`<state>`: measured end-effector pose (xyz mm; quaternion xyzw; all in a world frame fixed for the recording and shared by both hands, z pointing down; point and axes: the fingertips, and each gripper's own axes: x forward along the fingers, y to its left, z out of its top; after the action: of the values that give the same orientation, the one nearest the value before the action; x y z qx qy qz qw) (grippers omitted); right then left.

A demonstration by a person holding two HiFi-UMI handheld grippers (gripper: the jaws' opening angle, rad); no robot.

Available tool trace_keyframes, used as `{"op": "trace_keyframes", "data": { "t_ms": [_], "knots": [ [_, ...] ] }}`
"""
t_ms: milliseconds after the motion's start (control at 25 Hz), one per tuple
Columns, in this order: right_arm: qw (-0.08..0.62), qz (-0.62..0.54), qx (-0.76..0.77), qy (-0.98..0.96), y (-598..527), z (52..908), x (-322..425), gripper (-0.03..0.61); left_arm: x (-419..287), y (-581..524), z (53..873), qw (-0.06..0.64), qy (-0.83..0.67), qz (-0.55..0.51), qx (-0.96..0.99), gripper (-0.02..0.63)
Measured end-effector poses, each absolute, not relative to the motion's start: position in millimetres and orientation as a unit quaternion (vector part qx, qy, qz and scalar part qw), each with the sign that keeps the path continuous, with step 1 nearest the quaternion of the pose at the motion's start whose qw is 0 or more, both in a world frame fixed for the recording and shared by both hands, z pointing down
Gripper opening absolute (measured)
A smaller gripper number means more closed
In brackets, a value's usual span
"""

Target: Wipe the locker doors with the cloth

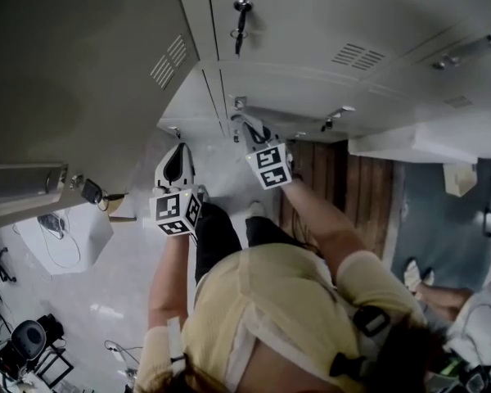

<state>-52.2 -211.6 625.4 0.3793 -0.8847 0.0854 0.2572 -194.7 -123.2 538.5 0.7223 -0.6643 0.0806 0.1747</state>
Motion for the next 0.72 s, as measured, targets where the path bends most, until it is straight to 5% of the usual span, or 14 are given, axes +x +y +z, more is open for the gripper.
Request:
{"op": "trace_keyframes", "data": {
  "t_ms": [720],
  "knots": [
    [0.301, 0.06, 0.393, -0.867, -234, 672, -57, 0.009, -195, -128, 552, 0.2, -0.647, 0.092, 0.73, 0.002]
  ]
}}
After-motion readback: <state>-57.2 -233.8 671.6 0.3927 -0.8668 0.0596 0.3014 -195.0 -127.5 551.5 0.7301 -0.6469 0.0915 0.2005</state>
